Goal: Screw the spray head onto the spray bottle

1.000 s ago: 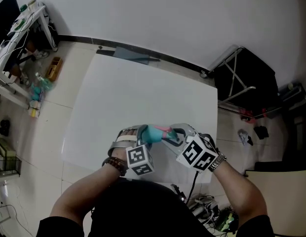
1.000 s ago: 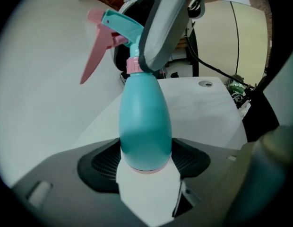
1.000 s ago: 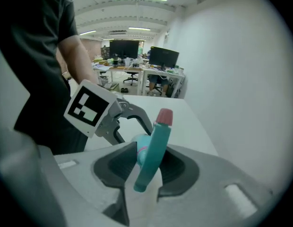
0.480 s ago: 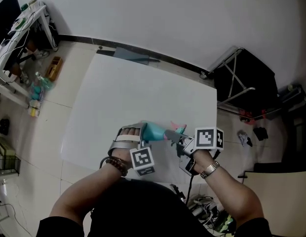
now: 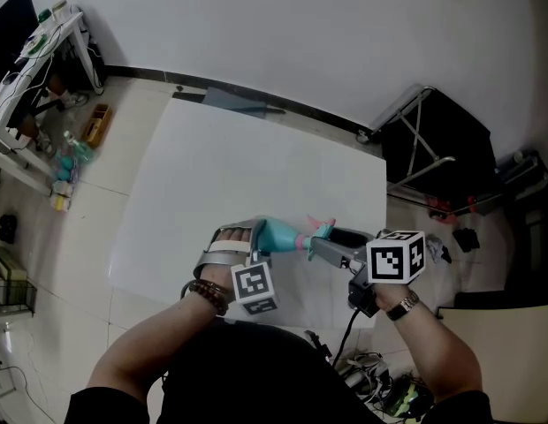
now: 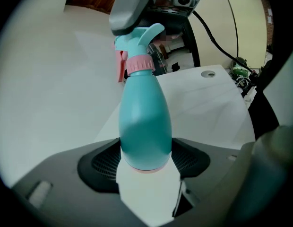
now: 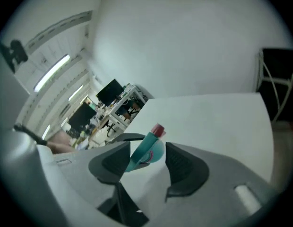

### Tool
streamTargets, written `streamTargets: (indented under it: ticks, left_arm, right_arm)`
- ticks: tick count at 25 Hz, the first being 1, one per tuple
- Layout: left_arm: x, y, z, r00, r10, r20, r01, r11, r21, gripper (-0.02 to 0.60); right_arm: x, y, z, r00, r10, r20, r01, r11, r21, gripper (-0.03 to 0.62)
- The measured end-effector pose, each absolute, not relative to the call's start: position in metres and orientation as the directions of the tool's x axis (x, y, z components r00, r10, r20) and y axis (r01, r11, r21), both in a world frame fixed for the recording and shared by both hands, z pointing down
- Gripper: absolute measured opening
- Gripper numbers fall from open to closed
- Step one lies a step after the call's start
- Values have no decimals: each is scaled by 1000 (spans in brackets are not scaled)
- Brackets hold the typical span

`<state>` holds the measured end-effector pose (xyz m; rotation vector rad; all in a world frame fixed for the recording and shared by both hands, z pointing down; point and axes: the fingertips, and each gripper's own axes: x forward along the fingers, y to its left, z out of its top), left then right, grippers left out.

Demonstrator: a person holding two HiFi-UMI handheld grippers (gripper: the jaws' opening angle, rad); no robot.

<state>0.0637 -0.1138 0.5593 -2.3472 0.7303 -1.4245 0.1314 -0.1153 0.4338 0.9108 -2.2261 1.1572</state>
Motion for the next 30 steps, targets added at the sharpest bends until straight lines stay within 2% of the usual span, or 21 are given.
streamTargets:
  ticks: [2, 4, 5, 7, 9, 11, 13, 15, 20, 24, 27, 30]
  left_arm:
    - [64, -115, 558, 382, -565, 731, -262, -825, -501, 359]
    - [63, -115, 558, 383, -564, 732, -254, -826, -503, 360]
    - [63, -115, 558, 384, -561, 733, -249, -827, -503, 359]
    - [62, -115, 557, 390, -553, 736, -233, -833, -503, 360]
    - [63, -114, 557, 399, -543, 739, -214, -839, -500, 360]
    - [64, -112, 556, 408, -533, 741, -198, -844, -498, 360]
    - [68, -109, 554, 420, -525, 740, -182, -848, -498, 359]
    - [73, -104, 552, 435, -518, 736, -162, -849, -502, 360]
    - [78, -96, 551, 449, -512, 732, -139, -849, -509, 360]
    - [80, -98, 549, 450, -520, 726, -146, -845, -514, 359]
    - [79, -100, 549, 439, -528, 727, -156, -842, -517, 359]
    - [79, -102, 550, 422, -537, 730, -167, -838, -520, 359]
  right_arm:
    - [136, -115, 415, -632, -366, 683, -720, 603, -344, 213]
    - [134, -110, 396, -603, -397, 692, -622, 777, -97, 213]
    - [130, -105, 389, -589, -407, 698, -532, 845, 44, 213]
    - [119, -93, 381, -535, -423, 732, -271, 906, 325, 218]
    - [114, -79, 388, -441, -448, 778, 49, 853, 519, 230]
    - [113, -67, 405, -360, -463, 810, 316, 756, 573, 241]
    - [114, -61, 423, -317, -464, 827, 463, 686, 562, 242]
    - [114, -58, 435, -300, -463, 834, 531, 645, 550, 242]
    - [111, -53, 455, -286, -447, 847, 604, 602, 522, 232]
    - [109, -53, 462, -284, -444, 850, 579, 628, 521, 120]
    - [107, -59, 461, -288, -411, 865, 384, 778, 497, 120]
    - [107, -69, 461, -308, -353, 884, 22, 926, 377, 120]
